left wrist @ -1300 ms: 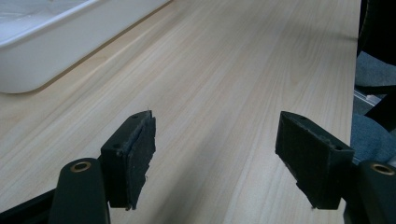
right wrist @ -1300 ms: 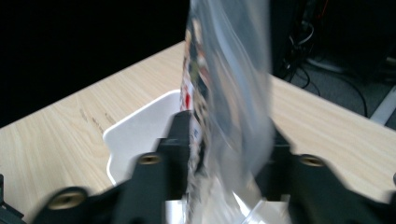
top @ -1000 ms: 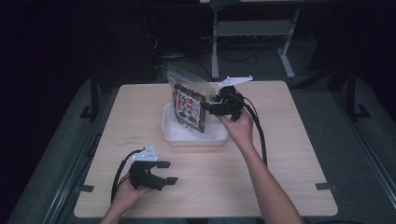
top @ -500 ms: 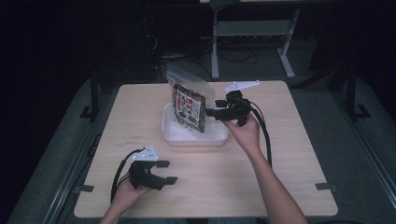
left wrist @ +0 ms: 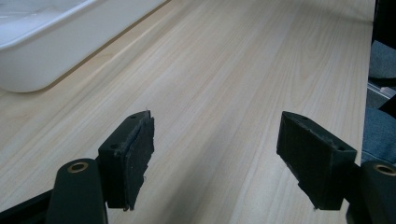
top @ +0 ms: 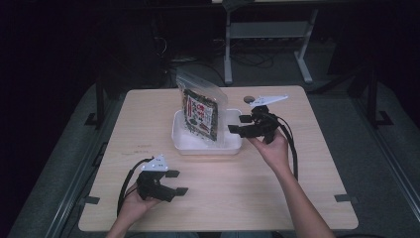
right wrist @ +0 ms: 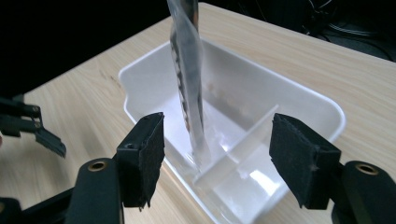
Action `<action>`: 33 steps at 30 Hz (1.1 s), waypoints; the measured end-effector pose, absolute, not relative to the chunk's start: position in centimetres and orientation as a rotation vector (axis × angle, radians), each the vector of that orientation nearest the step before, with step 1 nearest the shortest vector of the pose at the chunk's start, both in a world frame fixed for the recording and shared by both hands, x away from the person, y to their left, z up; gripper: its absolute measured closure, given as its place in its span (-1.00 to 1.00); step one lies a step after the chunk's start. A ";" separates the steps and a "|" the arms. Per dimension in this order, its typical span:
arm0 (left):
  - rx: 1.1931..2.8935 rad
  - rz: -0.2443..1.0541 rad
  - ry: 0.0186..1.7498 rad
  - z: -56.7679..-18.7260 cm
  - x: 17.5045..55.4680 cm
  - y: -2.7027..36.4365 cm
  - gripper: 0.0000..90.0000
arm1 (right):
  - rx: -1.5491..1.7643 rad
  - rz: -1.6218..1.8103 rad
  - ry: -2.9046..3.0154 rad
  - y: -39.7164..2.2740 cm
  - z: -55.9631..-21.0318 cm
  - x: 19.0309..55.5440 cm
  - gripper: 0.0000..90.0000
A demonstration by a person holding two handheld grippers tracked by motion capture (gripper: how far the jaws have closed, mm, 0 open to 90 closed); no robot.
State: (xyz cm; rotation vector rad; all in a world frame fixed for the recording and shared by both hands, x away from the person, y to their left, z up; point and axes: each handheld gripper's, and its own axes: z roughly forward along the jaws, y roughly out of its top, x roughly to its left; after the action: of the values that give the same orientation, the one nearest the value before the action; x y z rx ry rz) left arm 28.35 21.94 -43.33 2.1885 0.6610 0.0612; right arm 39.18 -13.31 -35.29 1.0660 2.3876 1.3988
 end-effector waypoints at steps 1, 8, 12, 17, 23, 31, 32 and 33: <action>2.189 0.061 0.662 -43.3 28.3 22.0 -0.41 | 1.066 1.394 2.388 -13.5 -35.4 39.1 -0.24; 2.193 0.067 0.669 -43.4 28.3 22.1 -0.44 | 1.093 1.402 2.394 -14.9 -35.9 38.1 -0.25; 2.190 0.071 0.674 -43.3 28.3 22.2 -0.45 | 1.115 1.405 2.396 -15.8 -36.4 37.6 -0.25; 2.190 0.074 0.677 -43.3 28.4 22.3 -0.45 | 1.134 1.397 2.403 -16.5 -36.6 37.3 -0.27; 2.194 0.076 0.676 -43.4 28.3 22.3 -0.45 | 1.154 1.403 2.399 -17.5 -37.0 36.8 -0.27; 2.192 0.076 0.679 -43.4 28.3 22.4 -0.45 | 1.170 1.391 2.406 -18.5 -37.3 36.1 -0.25; 2.192 0.077 0.681 -43.4 28.3 22.5 -0.45 | 1.171 1.389 2.408 -18.6 -37.3 36.1 -0.25; 2.191 0.078 0.682 -43.4 28.3 22.5 -0.45 | 1.178 1.390 2.408 -18.8 -37.4 35.9 -0.25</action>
State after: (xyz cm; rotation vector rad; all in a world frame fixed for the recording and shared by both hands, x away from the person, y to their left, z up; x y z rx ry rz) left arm 28.29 22.49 -43.39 2.1906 0.6818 0.0776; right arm 35.93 -18.79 -37.40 1.1782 2.4077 1.3899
